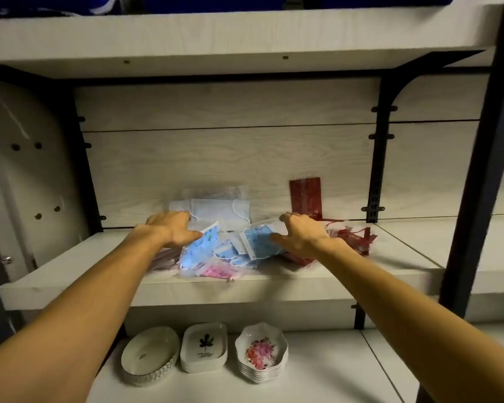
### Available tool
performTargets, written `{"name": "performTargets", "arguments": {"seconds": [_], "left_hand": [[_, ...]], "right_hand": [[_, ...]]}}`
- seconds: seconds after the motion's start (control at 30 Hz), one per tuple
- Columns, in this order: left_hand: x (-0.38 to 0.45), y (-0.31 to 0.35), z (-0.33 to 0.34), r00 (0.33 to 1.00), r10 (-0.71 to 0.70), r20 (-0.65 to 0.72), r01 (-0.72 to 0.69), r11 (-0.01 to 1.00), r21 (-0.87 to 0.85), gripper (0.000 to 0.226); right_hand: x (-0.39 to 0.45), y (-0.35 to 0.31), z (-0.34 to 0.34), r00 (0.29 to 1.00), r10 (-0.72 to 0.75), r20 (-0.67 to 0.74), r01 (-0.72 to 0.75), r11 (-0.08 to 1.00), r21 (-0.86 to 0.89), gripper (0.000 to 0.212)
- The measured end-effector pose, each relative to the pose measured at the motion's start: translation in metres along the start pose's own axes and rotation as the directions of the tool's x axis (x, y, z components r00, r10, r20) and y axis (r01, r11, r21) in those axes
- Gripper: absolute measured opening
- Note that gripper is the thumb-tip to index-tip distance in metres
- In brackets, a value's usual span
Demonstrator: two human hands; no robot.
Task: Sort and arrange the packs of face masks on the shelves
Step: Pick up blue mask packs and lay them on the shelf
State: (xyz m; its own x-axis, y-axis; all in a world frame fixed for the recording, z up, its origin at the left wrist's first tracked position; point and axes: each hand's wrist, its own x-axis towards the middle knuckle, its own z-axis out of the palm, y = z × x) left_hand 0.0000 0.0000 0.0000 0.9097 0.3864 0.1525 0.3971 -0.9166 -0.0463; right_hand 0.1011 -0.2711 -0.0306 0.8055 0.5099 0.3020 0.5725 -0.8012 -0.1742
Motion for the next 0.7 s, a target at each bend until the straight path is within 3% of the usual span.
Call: {"name": "performTargets", "arguments": {"seconds": [0.13,0.3,0.4,0.57,0.7], "left_hand": [[0.020,0.002,0.006,1.000,-0.020,0.014,0.020,1.000,0.005,0.050],[0.047,0.019,0.009,0.999,-0.044,-0.025,0.044,0.999,0.003,0.020],[0.062,0.026,0.010,0.995,-0.094,-0.037,0.092,0.994,-0.053,0.008],[0.080,0.028,0.010,0.976,-0.218,-0.012,0.208,0.946,-0.250,0.005],[0.087,0.016,0.003,0.965,-0.263,0.002,0.250,0.915,-0.318,0.020]], "right_hand": [[0.024,0.008,0.016,0.998,0.044,0.035,-0.041,0.996,-0.079,0.061],[0.060,0.016,0.032,0.993,0.078,0.086,-0.071,0.994,-0.077,0.083],[0.078,0.022,0.037,0.991,0.074,0.112,-0.066,0.995,-0.072,0.086],[0.099,0.032,0.038,0.992,0.066,0.109,-0.067,0.998,0.006,0.062],[0.109,0.036,0.041,0.999,0.033,0.030,-0.034,0.999,0.042,0.033]]}}
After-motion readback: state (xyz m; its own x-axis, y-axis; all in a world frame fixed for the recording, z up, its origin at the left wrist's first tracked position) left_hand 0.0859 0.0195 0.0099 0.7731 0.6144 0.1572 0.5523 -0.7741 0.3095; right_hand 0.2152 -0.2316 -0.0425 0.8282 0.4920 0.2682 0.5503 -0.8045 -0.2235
